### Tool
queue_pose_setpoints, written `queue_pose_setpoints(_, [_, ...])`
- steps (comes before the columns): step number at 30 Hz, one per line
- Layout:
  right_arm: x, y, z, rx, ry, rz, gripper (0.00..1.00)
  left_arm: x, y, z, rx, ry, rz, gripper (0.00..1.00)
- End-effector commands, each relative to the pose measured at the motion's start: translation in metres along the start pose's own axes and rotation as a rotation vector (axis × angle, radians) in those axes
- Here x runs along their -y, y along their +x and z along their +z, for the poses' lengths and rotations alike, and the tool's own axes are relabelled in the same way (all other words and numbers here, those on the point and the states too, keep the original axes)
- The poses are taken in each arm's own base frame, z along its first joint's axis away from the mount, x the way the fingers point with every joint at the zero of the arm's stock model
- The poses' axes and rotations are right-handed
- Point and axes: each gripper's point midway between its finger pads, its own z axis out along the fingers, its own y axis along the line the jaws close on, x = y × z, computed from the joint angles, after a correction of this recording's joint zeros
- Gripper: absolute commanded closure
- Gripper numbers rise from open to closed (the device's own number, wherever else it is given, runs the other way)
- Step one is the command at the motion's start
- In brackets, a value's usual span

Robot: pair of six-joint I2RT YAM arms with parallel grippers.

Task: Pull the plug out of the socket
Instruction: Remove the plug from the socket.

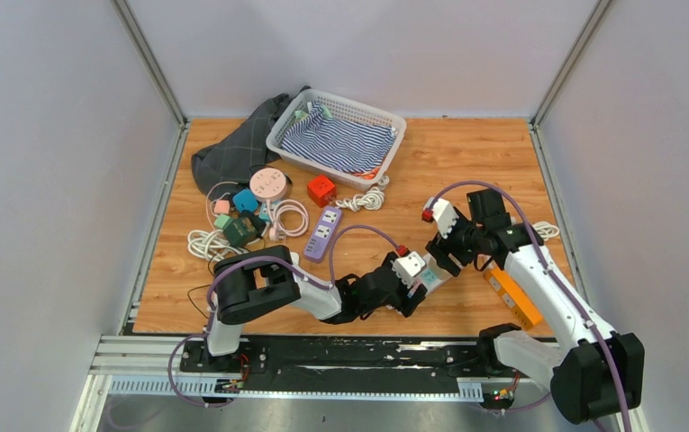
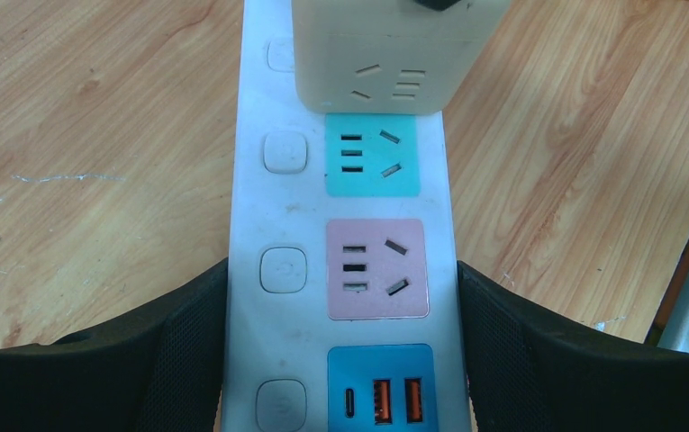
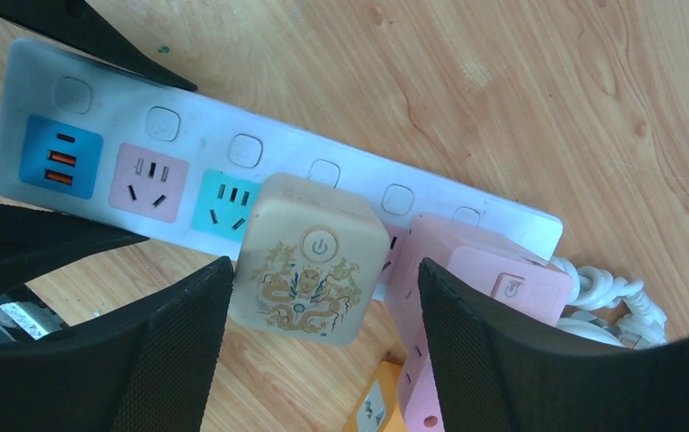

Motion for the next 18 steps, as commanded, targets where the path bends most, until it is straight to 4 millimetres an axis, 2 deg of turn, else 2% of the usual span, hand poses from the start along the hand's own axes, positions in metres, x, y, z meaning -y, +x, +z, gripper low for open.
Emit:
queue_pose_setpoints(1, [0.003, 0.019, 0.009, -0.069, 0.016, 0.039, 0.23, -0.001, 0.031, -0.001, -0.092, 0.013, 0.002, 1.0])
queue_pose_setpoints(11, [-0.014, 0.033, 0.023, -0.118, -0.087, 0.074, 0.26, -0.001, 0.031, -0.002, -0.09, 0.014, 0.001, 1.0])
queue_pose_setpoints(14, [-0.02, 0.034, 0.024, -0.131, -0.113, 0.079, 0.4, -0.001, 0.03, -0.002, -0.089, 0.014, 0.001, 1.0])
queue_pose_setpoints(18, [-0.035, 0.027, 0.023, -0.102, -0.186, 0.06, 0.69, -0.002, 0.03, -0.002, -0.089, 0.012, 0.002, 1.0])
